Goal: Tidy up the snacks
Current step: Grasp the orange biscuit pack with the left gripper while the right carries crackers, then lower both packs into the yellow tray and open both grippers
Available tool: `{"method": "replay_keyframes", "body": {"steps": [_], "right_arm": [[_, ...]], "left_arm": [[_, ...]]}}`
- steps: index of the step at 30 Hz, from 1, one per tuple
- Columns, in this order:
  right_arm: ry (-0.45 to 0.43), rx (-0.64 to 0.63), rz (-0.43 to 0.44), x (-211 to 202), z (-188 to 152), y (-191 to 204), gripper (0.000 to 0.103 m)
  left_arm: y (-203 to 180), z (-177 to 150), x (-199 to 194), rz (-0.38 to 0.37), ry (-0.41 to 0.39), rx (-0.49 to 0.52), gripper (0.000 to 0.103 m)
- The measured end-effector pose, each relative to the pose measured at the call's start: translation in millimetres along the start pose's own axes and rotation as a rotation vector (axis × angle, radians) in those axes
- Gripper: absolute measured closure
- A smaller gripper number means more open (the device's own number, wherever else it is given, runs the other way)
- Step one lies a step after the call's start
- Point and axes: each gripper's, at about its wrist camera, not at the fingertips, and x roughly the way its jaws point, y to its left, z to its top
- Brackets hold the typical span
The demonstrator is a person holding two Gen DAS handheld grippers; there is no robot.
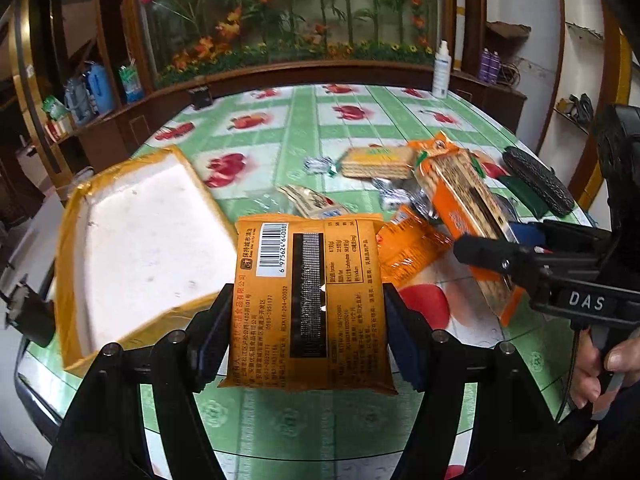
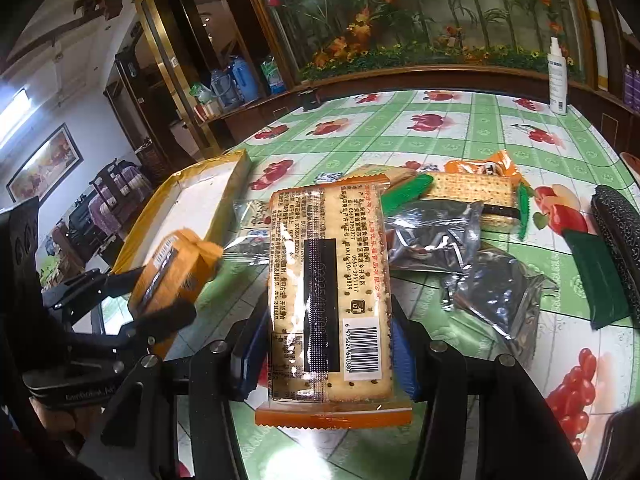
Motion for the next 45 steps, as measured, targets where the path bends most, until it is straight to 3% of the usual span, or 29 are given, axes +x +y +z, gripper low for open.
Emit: {"method": "replay_keyframes", "body": {"steps": [29,37,45], "right_arm": [[0.065,-0.154,0.139,39.7,34.5,101.2,0.049],[0.093,-0.170,0.157,63.2,46.7,123.1,0.049],[0.111,-0.156,0.177,104.3,65.5,151.9,0.049]], "left_arm": [[74.2,-8.3,-14.5,0.116,-0.062,-0.138,0.034],[100.1,-9.7,-13.2,0.143,-0.067,-0.186,0.034],[150.5,-13.6,-11.6,0.215,-0.067,-0.301,0.034]]}}
